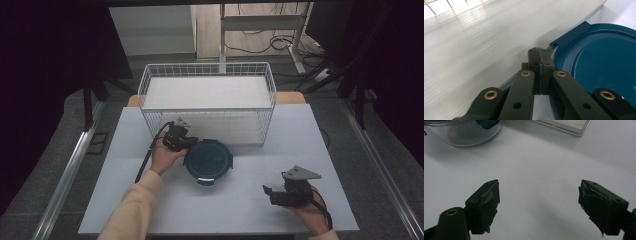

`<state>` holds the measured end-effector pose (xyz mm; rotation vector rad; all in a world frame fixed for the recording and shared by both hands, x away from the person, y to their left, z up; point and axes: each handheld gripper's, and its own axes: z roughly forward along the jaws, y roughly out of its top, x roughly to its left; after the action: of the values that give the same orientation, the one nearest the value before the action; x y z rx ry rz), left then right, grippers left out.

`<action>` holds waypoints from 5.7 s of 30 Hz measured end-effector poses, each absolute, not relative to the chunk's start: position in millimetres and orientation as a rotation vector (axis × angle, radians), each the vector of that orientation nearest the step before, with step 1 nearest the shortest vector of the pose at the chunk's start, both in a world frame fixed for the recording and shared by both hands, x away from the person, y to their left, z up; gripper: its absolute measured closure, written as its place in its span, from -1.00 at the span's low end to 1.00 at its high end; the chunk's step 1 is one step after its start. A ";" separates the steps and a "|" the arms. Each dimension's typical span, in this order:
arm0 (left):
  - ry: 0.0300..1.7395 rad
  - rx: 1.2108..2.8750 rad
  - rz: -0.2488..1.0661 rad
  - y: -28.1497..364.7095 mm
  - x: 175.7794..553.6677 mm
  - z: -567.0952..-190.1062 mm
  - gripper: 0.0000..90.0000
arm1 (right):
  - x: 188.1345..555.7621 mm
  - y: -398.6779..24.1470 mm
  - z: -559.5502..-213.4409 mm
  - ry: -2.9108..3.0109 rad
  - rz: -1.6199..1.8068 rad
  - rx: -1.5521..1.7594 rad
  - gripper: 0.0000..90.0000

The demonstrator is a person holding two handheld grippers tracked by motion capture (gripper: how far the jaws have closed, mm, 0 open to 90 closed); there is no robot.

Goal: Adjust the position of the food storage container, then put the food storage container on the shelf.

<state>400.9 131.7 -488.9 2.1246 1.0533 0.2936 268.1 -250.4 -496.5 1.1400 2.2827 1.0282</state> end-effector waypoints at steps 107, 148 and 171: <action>1.176 1.931 0.125 188.9 258.1 -486.2 -0.50 | 264.3 -255.8 -485.3 2.229 1.201 1.269 -0.65; 1.237 1.784 -0.237 142.2 298.3 -487.6 -0.67 | 286.6 -201.2 -488.1 2.266 1.422 1.718 -0.77; 1.250 1.765 -0.476 116.5 310.3 -520.3 -0.56 | 289.6 -187.1 -508.3 2.298 1.456 1.853 -0.79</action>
<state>310.3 116.5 -520.3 1.7655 1.2496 -0.4757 289.6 -187.1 -508.3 1.8526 2.2984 1.4557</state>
